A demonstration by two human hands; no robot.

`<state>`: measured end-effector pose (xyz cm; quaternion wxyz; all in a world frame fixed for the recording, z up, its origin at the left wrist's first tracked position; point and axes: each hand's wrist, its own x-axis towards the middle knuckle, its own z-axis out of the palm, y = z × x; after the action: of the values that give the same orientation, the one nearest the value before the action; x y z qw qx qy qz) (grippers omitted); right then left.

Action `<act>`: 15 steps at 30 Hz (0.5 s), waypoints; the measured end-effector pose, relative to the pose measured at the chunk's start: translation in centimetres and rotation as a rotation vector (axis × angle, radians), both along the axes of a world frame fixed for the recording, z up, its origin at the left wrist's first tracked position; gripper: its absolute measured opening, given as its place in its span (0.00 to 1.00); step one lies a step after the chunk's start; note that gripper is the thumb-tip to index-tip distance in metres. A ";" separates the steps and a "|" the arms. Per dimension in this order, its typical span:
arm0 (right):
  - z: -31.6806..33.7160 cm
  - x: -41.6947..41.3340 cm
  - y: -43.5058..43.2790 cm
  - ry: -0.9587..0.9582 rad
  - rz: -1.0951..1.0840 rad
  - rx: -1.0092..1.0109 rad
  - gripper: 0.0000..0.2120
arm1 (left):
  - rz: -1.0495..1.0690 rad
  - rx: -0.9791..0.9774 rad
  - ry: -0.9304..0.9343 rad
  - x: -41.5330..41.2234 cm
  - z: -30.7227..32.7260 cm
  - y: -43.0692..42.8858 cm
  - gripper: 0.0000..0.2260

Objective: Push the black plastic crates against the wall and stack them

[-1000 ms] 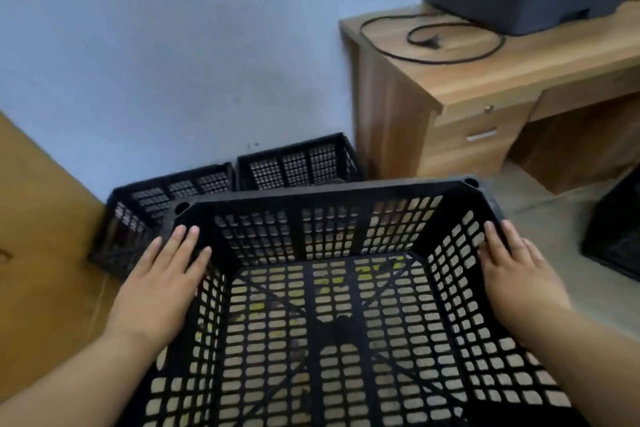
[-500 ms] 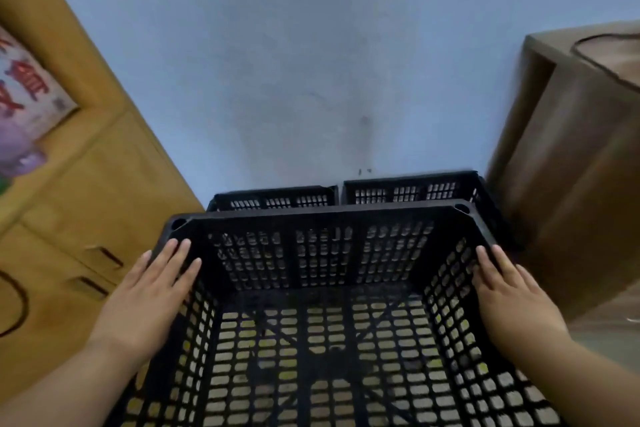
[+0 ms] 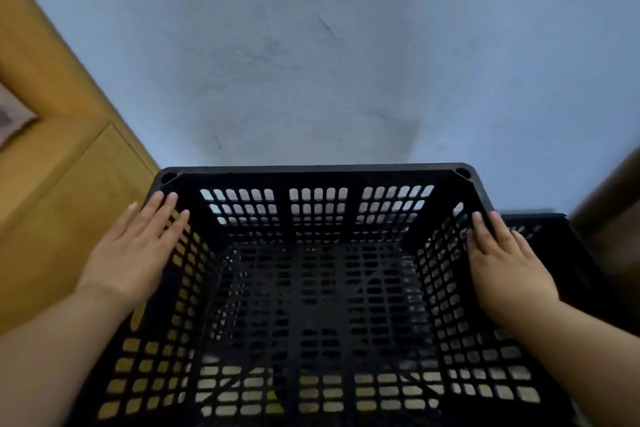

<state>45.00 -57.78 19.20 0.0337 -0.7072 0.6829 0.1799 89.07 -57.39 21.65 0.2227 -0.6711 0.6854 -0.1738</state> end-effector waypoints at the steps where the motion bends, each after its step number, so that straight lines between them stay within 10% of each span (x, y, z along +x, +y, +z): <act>1: -0.1 0.9 -1.6 -0.005 -0.011 0.001 0.29 | -0.002 0.005 0.001 0.9 -0.3 -2.0 0.39; 15: -4.4 9.1 -13.3 -0.008 -0.061 0.020 0.29 | -0.215 0.066 0.199 11.2 -8.9 -17.2 0.49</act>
<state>54.06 -71.08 14.84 0.0489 -0.6865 0.7020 0.1829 100.28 -74.59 12.71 0.1557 -0.6002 0.7773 -0.1063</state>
